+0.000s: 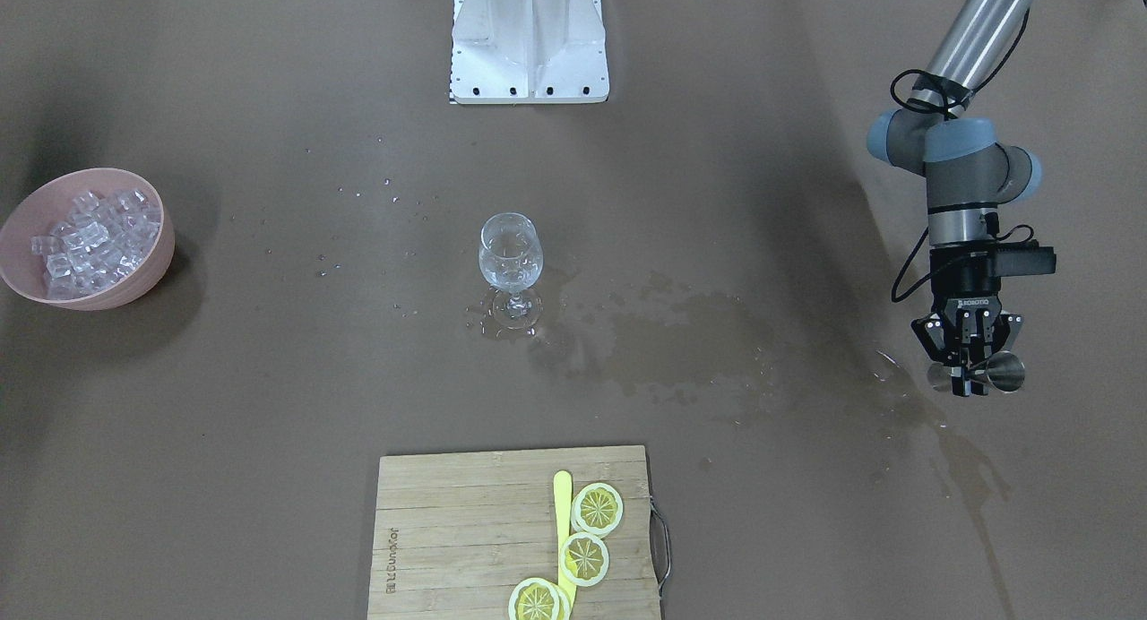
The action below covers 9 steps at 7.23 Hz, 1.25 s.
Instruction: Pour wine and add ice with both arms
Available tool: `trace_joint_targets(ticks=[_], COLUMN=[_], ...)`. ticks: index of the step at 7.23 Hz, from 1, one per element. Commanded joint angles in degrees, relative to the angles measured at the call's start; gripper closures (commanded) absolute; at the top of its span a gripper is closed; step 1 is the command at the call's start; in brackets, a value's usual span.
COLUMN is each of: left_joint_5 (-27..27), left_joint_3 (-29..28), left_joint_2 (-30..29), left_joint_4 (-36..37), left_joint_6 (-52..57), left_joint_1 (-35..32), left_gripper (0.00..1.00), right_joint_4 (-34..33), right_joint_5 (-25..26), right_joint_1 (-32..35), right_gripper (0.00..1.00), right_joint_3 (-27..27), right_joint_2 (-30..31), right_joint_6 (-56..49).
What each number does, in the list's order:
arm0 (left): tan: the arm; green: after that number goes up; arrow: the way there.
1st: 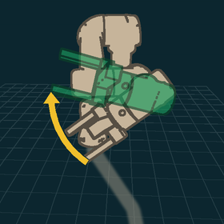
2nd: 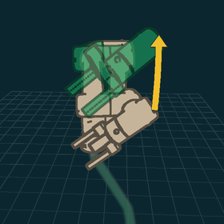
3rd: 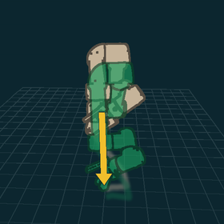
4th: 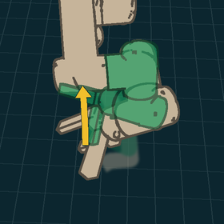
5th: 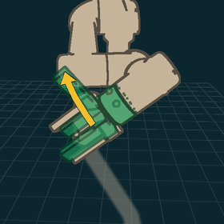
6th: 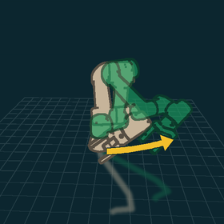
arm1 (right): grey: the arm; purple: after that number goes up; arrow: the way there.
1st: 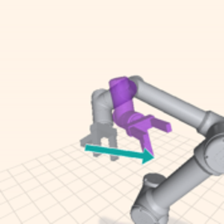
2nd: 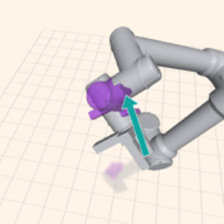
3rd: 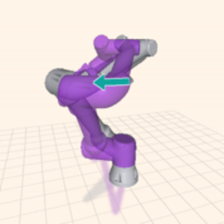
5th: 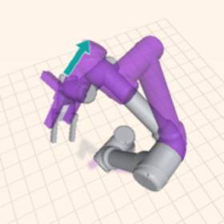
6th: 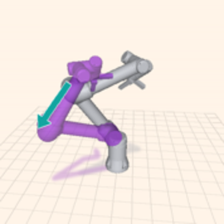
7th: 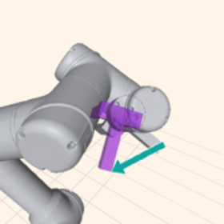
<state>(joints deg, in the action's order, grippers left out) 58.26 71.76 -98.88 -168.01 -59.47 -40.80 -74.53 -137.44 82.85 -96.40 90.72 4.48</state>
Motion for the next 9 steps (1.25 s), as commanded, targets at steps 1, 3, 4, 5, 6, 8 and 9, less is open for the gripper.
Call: trace_joint_targets(ticks=[1,3,4,5,6,8,9], left_joint_5=[-0.9,-0.6,-0.4,-0.1,1.4,6.7,7.1], left_joint_3=[-0.5,-0.3,-0.3,-0.3,-0.3,0.0,0.0], left_joint_2=[-0.4,-0.5,-0.5,-0.5,-0.5,-1.0,-1.2], left_joint_4=[-0.1,0.0,0.0,0.2,0.1,-0.1,-0.1], left_joint_6=[1.4,2.4,2.3,2.3,2.4,2.3,2.3], left_joint_1=[-0.2,-0.3,-0.3,-0.4,-0.6,-3.4,-3.8], left_gripper=[1.00,1.00,1.00,0.91,0.85,0.68,0.62], right_joint_4=[0.0,0.0,-0.1,-0.1,0.0,0.0,0.0], right_joint_5=[0.1,0.4,0.4,0.4,0.4,0.4,0.4], right_joint_1=[-0.2,-0.3,-0.3,-0.3,-0.4,-0.3,-0.4], right_gripper=[0.00,0.00,0.00,0.00,0.00,0.00,0.00], right_joint_3=[0.1,0.2,0.3,0.4,0.4,0.4,0.4], right_joint_2=[0.0,0.1,0.1,0.1,0.1,0.1,0.1], right_joint_6=[0.0,0.0,0.0,0.0,0.0,0.0,0.0])
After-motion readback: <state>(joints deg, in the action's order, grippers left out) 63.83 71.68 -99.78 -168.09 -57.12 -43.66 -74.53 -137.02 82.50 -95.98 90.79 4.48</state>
